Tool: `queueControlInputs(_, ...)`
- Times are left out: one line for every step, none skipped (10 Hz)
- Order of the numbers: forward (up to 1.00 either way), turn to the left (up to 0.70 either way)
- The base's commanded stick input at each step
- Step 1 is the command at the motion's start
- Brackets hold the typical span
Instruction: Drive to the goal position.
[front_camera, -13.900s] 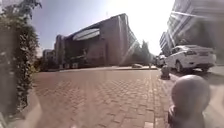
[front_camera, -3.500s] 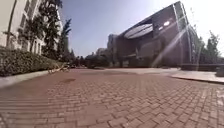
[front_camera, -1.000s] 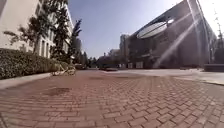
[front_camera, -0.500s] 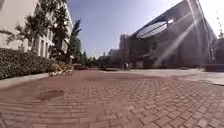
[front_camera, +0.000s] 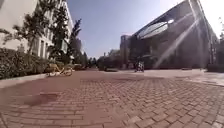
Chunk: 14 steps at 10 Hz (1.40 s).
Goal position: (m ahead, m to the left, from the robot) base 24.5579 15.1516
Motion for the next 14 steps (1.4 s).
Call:
queueControlInputs(0.70, 0.14)
queueControlInputs(0.70, 0.14)
queueControlInputs(0.70, 0.14)
queueControlInputs(0.70, 0.14)
queueControlInputs(0.70, 0.14)
queueControlInputs(0.70, 0.14)
queueControlInputs(0.70, 0.14)
queueControlInputs(0.70, 0.14)
queueControlInputs(0.70, 0.10)
queueControlInputs(0.70, 0.00)
queueControlInputs(0.70, 0.00)
queueControlInputs(0.70, 0.00)
queueControlInputs(0.70, 0.00)
queueControlInputs(0.70, 0.00)
